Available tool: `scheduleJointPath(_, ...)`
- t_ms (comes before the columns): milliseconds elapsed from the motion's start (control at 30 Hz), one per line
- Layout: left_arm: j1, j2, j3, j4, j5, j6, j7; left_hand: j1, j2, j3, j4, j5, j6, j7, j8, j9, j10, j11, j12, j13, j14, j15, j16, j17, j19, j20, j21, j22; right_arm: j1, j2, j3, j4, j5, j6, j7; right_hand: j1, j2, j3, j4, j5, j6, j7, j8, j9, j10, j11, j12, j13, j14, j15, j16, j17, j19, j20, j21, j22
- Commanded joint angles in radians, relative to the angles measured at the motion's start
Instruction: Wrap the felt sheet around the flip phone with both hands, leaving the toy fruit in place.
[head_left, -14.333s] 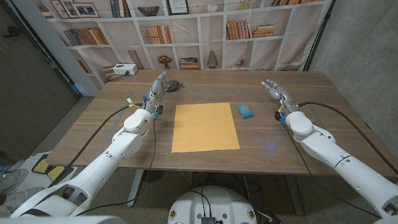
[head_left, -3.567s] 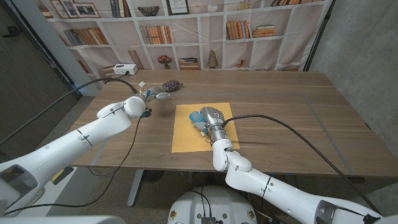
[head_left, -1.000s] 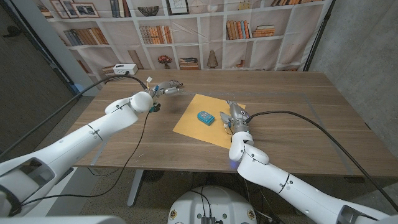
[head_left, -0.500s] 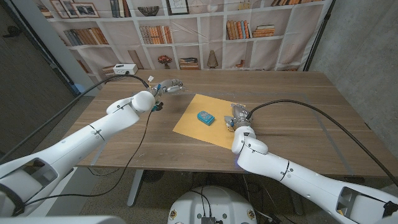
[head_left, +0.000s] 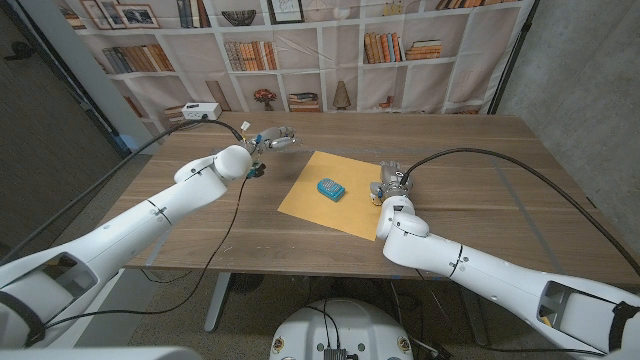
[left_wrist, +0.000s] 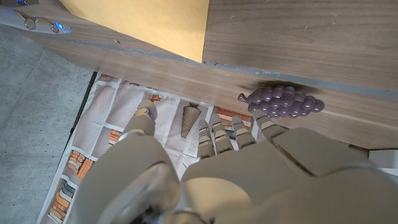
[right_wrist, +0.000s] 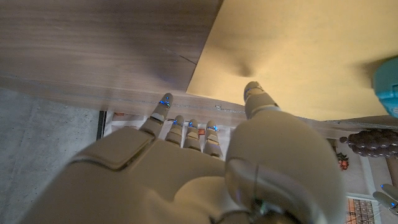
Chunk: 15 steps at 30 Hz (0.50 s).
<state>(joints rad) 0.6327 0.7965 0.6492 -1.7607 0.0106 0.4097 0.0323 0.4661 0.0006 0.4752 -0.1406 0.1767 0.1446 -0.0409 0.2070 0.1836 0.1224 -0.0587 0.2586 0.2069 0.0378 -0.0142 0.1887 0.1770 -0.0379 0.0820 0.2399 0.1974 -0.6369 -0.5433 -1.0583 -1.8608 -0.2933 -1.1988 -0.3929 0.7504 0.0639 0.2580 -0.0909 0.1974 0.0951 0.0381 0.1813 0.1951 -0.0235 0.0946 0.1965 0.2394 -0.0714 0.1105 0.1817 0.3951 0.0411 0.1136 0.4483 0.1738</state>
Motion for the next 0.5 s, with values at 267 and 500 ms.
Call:
scheduleJointPath(267,-0.008,-0.011,0.001,0.013,0.007,-0.005,0.008,0.004,0.011,-0.007,0.0,-0.001,0.013,0.0,-0.002,0.005,0.006,0.001,-0.004,0.003,0.003,-0.006,0.0,-0.001,-0.003,0.006,-0.002,0.004,0.235,-0.009,-0.192,0.09,0.108,-0.116,0.212,-0.143,-0.013,-0.069,0.053,0.009,0.13,0.021,0.053,0.001,-0.083,0.051,0.013,-0.001,-0.099,0.029,0.015,-0.008,-0.062,0.026,-0.06,0.006)
scheduleJointPath(500,-0.008,-0.01,-0.001,0.016,0.008,-0.015,0.01,0.005,0.013,-0.008,0.0,-0.001,0.013,0.001,-0.003,0.005,0.005,0.0,-0.005,0.003,0.003,-0.007,0.0,-0.001,-0.004,0.005,-0.002,0.004,0.275,0.002,-0.241,0.123,0.127,-0.12,0.213,-0.085,0.009,-0.045,-0.001,0.021,0.318,0.043,0.085,-0.004,0.065,0.046,0.07,-0.008,-0.016,0.012,0.046,-0.035,0.025,0.001,-0.052,0.006)
